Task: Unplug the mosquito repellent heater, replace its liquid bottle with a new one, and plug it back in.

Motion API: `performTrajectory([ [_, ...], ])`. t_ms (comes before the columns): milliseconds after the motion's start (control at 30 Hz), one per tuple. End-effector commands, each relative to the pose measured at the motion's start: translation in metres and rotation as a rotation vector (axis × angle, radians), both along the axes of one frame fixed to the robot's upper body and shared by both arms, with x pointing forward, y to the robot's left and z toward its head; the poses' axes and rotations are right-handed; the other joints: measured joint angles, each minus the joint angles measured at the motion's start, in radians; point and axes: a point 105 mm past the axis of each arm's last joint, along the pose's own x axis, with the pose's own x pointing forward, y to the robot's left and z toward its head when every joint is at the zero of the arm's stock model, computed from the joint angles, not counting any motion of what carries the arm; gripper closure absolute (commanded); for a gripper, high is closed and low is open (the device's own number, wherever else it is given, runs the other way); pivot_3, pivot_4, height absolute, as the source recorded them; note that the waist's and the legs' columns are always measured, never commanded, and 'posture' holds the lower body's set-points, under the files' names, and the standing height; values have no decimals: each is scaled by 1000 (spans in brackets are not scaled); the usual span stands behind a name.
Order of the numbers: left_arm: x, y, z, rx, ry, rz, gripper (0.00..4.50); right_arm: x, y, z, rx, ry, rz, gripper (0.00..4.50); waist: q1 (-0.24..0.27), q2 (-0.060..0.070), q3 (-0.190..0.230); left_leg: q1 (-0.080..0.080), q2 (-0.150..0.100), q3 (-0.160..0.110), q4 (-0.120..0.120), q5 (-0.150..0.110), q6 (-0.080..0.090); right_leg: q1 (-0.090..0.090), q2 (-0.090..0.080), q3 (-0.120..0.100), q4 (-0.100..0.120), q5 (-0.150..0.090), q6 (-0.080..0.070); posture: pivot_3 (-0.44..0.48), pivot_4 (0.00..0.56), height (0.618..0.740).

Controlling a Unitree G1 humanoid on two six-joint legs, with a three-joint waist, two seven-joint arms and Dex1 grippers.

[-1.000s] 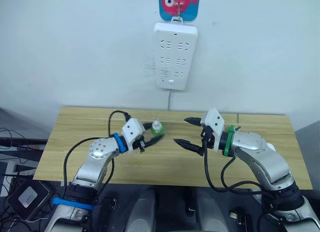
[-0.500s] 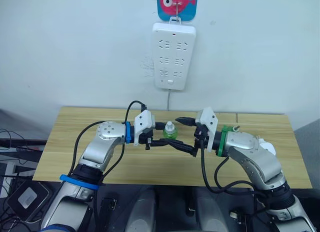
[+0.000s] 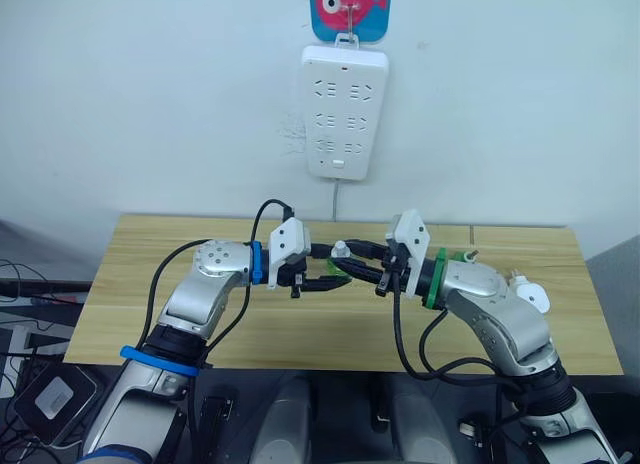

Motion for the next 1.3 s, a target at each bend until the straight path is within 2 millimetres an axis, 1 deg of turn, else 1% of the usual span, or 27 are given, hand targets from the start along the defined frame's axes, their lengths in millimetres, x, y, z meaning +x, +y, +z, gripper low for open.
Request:
performTrajectory([
  [33,-2,0,5,-26,-23,-1,2304,-8,5,8,42,-14,46,3469,0,0,0,0,0,0,0,0,0,0,0,0,0,0,0,65,267,740],
  [133,-5,-2,4,-26,-26,-13,2304,-14,10,6,6,-34,115,3469,0,0,0,0,0,0,0,0,0,0,0,0,0,0,0,81,271,740],
  [200,-10,-6,4,-23,-38,-50,2304,-21,16,9,1,-43,211,3469,0,0,0,0,0,0,0,0,0,0,0,0,0,0,0,92,272,740],
  [333,-26,-14,5,-26,-60,-164,2304,-31,32,25,9,-95,474,3469,-1,0,0,0,0,0,1,0,0,0,0,0,1,0,0,108,272,740],
  [433,-45,-16,4,4,-49,-287,2304,-39,35,26,-44,-95,726,3469,-2,0,0,1,1,1,1,0,0,0,1,0,1,0,-1,140,262,740],
  [500,-54,-15,2,25,-29,-334,2304,-39,36,27,-55,-76,818,3469,0,0,0,1,1,1,0,0,0,0,1,0,1,1,-1,151,254,740],
  [567,-61,-13,1,38,-20,-366,2304,-40,36,26,-82,-99,880,3469,3,0,-1,1,1,-1,0,0,0,0,1,-1,2,1,-1,158,244,740],
  [633,-65,-11,1,40,-14,-377,2304,-38,35,25,-93,-106,894,3469,9,0,-1,1,1,-1,0,0,0,0,1,-1,2,1,-2,162,246,740],
  [767,-62,-6,0,45,-14,-348,2304,-31,24,22,-116,-99,875,3469,24,0,-1,0,1,-1,1,0,0,0,1,-1,1,2,-3,158,249,740],
  [800,-59,-5,1,43,-17,-332,2304,-28,21,22,-117,-99,851,2726,25,0,-1,0,1,-1,1,1,-1,0,1,-1,1,2,-4,155,250,740],
  [867,-52,-2,3,37,-22,-294,2304,-20,12,23,-114,-98,785,2125,25,0,-1,0,1,-1,1,1,-1,0,1,-1,1,2,-4,149,252,740],
  [933,-47,1,4,31,-21,-260,2304,-15,1,22,-119,-86,728,1386,26,0,-1,0,1,-2,1,1,-1,0,1,-2,1,2,-4,143,247,740],
  [1000,-42,7,3,31,-16,-219,2304,-10,-18,17,-143,-64,643,720,28,0,-2,0,0,-2,1,1,-1,0,0,-2,1,2,-4,136,247,740],
  [1033,-41,10,2,31,-13,-203,2304,-9,-25,15,-153,-56,611,321,28,0,-2,0,0,-2,1,1,-1,0,0,-3,1,2,-4,136,247,740],
  [1067,-39,13,2,29,-12,-182,2304,-8,-31,13,-159,-51,573,31,28,0,-2,0,0,-3,1,1,-1,0,0,-4,1,2,-4,127,249,740],
  [1133,-30,19,2,31,-24,-123,2304,-6,-38,11,-169,-64,474,31,26,0,-2,-1,0,-2,1,1,-1,-1,-1,-4,1,2,-4,120,243,740],
  [1200,-23,22,2,25,-35,-74,2304,-4,-40,10,-171,-71,394,31,23,-1,-3,-1,0,-1,1,1,-1,-3,-1,-4,4,2,-4,114,239,740],
  [1267,-17,23,3,14,-36,-37,2304,-3,-37,11,-167,-109,328,31,21,-1,-3,-1,0,5,2,1,-2,-10,-3,-2,13,2,-4,108,236,740],
  [1300,-11,24,5,1,-35,-5,2304,0,-31,14,-141,-124,259,31,20,-1,-3,-2,0,7,2,2,-2,-13,-4,-2,15,2,-4,107,235,740],
])
